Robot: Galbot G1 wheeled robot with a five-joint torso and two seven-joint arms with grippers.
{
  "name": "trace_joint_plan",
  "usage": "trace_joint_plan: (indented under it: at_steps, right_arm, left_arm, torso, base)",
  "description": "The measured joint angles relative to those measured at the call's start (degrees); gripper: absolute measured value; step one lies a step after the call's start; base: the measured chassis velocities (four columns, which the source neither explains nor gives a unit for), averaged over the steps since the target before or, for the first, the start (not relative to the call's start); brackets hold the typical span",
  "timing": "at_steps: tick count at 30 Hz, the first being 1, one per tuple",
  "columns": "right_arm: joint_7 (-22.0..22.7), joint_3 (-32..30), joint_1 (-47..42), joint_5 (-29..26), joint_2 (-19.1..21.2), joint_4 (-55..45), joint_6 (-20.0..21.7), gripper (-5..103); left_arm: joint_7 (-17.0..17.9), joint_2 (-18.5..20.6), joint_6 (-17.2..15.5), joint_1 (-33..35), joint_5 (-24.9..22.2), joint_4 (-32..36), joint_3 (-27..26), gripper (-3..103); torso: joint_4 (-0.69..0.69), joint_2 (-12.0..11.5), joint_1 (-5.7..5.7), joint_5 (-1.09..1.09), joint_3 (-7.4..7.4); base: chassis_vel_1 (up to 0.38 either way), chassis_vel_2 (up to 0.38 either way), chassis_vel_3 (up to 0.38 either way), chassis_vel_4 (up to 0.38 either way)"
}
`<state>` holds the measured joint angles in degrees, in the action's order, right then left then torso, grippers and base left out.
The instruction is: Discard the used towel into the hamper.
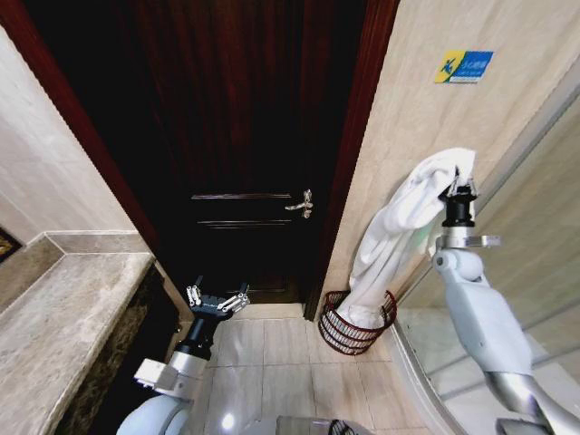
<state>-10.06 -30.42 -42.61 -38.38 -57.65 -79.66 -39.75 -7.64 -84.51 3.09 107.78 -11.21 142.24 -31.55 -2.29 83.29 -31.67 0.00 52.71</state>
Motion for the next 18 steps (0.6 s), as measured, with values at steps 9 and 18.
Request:
trace_joint_plan:
  at_steps: [9, 18]
  right_arm:
    - [0.1, -0.8, -5.1, 0.1, -1.0, -2.4, -0.4, 10]
    - [0.1, -0.8, -9.4, 0.6, -3.0, -3.5, -0.9, 10]
  left_arm:
    - [0.0, 0.0, 0.0, 0.0, 0.0, 0.0, 0.0, 100]
    - [0.0, 0.0, 0.0, 0.0, 0.0, 0.0, 0.0, 100]
  torso:
    - [0.01, 0.0, 0.0, 0.0, 0.0]
    - [0.01, 0.0, 0.0, 0.0, 0.0]
  base:
    - [0.0, 0.0, 0.0, 0.0]
    - [0.0, 0.0, 0.0, 0.0]
